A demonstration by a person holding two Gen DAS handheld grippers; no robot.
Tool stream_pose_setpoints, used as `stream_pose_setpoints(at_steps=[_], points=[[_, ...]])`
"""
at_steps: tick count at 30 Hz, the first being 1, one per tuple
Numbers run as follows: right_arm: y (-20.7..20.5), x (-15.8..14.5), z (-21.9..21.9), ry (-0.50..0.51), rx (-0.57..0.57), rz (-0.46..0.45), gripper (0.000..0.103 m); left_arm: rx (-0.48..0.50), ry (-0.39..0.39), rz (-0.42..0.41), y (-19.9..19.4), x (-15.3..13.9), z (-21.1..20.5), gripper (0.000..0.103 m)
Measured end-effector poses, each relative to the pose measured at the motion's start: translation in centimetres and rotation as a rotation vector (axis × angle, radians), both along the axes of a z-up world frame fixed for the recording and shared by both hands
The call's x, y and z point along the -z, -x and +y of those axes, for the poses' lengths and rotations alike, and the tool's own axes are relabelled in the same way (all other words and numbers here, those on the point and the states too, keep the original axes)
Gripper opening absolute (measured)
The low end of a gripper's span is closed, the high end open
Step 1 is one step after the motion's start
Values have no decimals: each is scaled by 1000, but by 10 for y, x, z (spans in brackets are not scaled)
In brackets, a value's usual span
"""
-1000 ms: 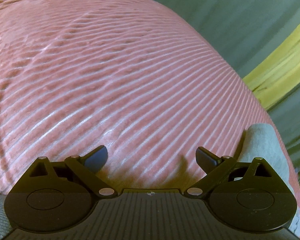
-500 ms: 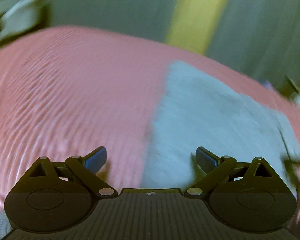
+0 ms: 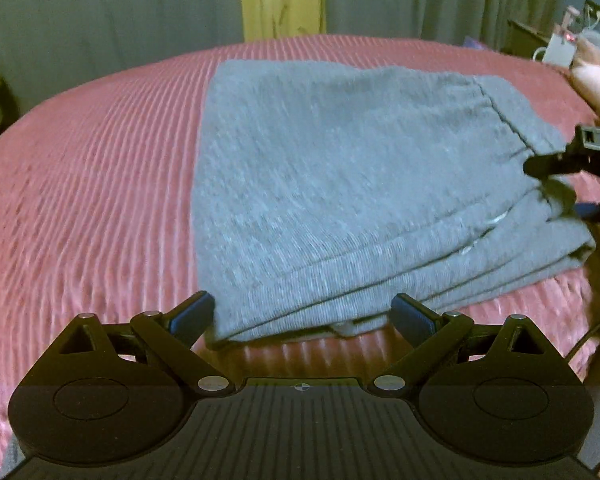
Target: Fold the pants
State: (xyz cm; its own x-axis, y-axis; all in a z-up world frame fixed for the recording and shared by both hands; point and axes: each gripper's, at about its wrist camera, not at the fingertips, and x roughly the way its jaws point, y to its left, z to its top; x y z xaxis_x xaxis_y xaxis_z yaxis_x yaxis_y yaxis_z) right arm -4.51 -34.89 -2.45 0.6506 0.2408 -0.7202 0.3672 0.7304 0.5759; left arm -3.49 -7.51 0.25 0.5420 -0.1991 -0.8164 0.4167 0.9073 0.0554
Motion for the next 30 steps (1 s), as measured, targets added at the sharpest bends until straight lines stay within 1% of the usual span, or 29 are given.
stream_pose_setpoints(at_steps=[5,7,9,11,13,15,23,30], points=[[3,-2,-1,-5,4,0,99,4,-49,15,-1,6,-6,99],[3,-1,-2,-7,5,0,99,-11,-66,22,-4,9,-8,99],[3,-1,-2,-7,5,0,99,-33,-93,58,-10,16,-6,99],[3,-1,-2,-9,6,0,99,-52,-102,85,-16,21,-6,99],[3,-1,-3,-9,5,0,99,-68,-85,93,-19,21,-4,99],[3,-1,-3,-8,5,-1,99,-77,-70,84,-19,19,-3,99],[3,-1,-3,-7,4,-2,99,-80,-38,64,-16,14,2,99],[3,-1,-4,-7,5,-3,99,-124,35,83,-23,12,11,99]])
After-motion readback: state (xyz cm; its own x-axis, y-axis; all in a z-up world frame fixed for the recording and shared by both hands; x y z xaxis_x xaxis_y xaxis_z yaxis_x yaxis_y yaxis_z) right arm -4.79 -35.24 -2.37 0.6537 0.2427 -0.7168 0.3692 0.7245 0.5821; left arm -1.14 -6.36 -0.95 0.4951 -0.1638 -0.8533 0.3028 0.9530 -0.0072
